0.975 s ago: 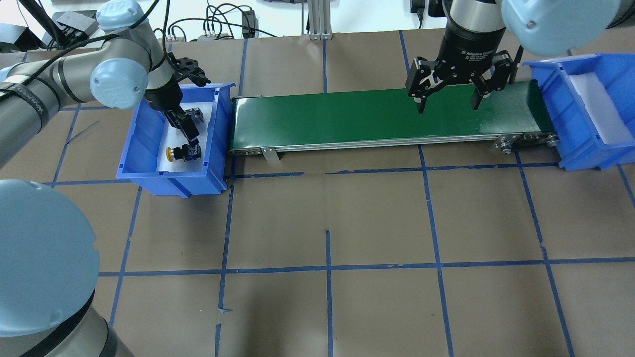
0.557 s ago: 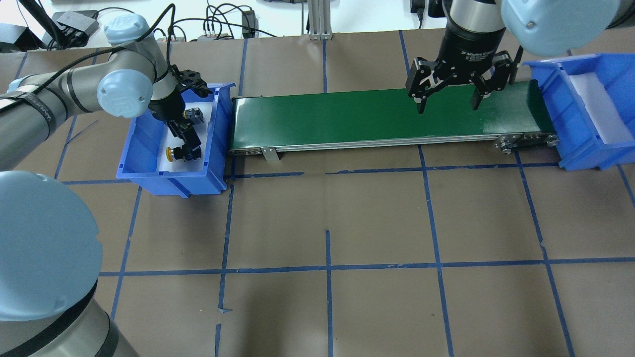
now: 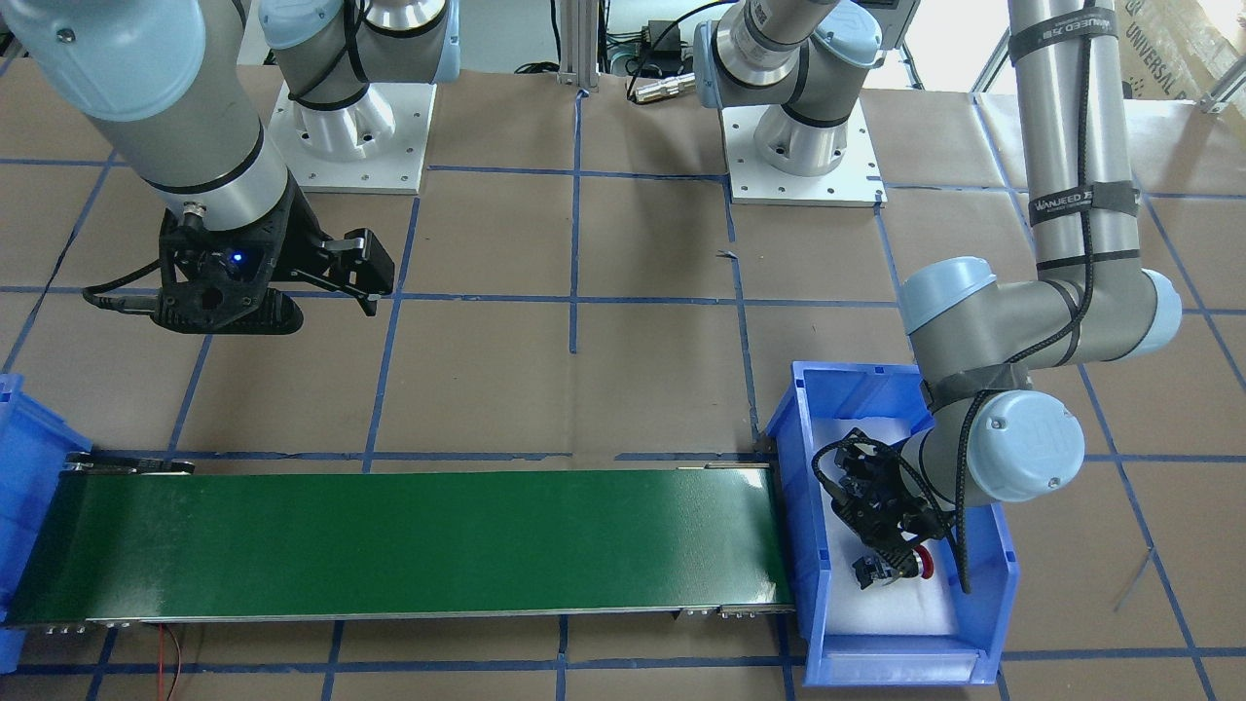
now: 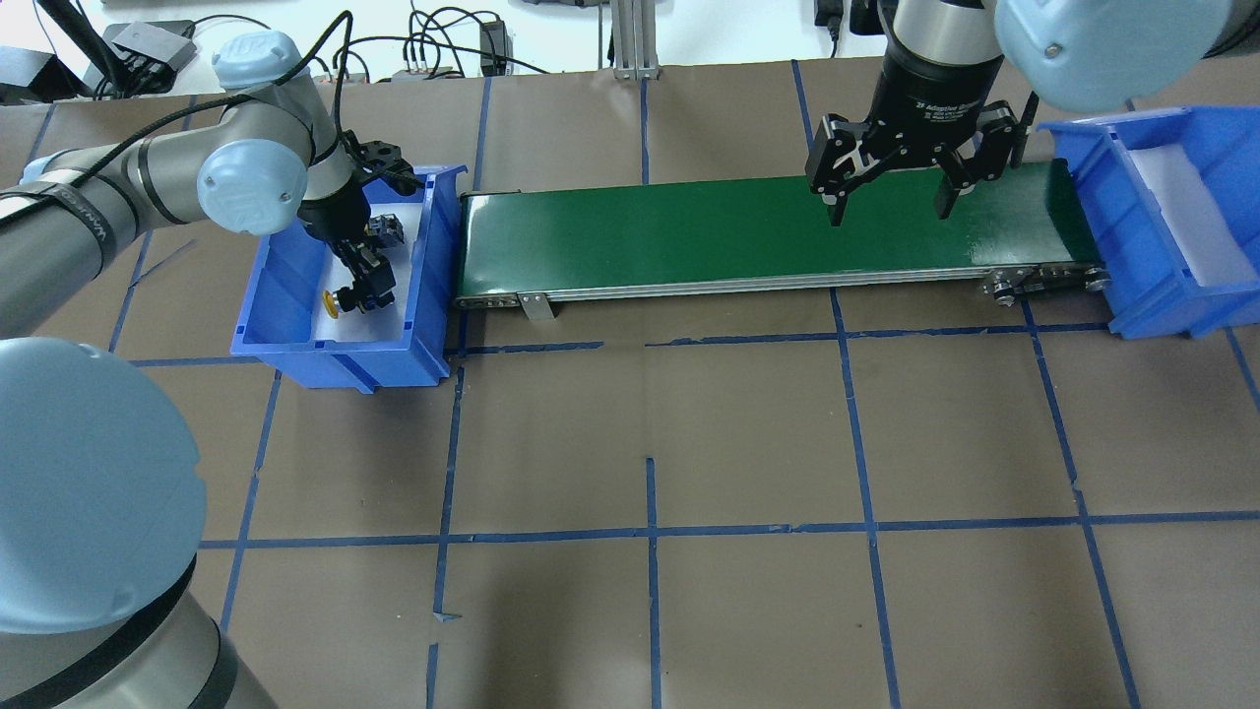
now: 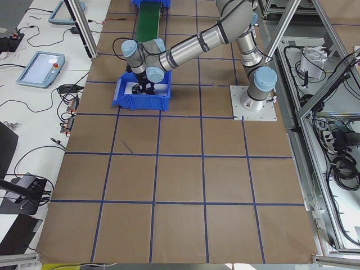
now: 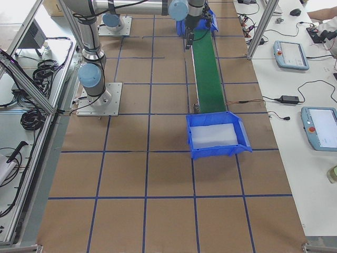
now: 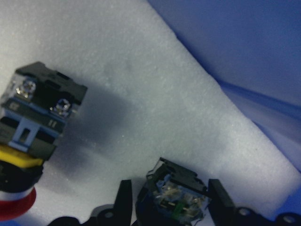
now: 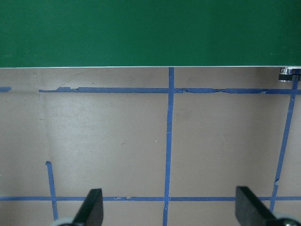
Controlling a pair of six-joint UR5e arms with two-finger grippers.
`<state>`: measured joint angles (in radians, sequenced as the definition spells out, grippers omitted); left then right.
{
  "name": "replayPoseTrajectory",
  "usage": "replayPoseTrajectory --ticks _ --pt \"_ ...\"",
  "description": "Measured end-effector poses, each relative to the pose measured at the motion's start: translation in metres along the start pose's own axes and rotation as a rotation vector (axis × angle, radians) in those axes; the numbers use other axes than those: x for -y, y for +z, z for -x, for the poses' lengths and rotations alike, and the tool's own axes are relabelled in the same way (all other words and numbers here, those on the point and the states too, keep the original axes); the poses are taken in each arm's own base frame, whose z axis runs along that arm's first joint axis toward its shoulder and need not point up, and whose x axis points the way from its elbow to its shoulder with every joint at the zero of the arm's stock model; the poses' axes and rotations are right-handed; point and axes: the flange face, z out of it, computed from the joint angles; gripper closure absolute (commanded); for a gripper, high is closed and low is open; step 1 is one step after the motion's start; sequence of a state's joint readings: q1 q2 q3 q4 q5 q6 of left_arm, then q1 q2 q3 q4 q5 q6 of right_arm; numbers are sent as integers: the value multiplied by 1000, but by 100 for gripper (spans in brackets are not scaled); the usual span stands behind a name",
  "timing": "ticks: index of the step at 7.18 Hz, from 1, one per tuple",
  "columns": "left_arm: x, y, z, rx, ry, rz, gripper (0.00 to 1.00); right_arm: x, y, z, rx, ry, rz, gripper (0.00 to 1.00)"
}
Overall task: Transport two buttons from left to right
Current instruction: 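Lift the yellow button and place it on the conveyor belt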
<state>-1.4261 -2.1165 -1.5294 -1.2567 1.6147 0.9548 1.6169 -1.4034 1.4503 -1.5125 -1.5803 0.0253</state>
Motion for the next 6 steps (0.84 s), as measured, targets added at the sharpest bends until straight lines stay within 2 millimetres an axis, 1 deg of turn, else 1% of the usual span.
replayPoseTrajectory --ticks 1,2,3,4,5,6 --pt "-2 -14 0 17 -10 -11 85 0 0 0 0 -1 0 0" --pt "-6 -36 -1 32 -33 -28 85 0 0 0 0 -1 1 0" --pt "-9 -64 -5 46 -82 -51 84 0 0 0 0 -1 1 0" --pt "-7 -93 -13 71 -173 -81 84 0 0 0 -1 -1 1 0" --pt "0 -118 -25 95 -292 -115 84 0 0 0 -1 -2 1 0" --pt "18 -134 -44 114 -420 -151 84 0 0 0 -1 -2 1 0"
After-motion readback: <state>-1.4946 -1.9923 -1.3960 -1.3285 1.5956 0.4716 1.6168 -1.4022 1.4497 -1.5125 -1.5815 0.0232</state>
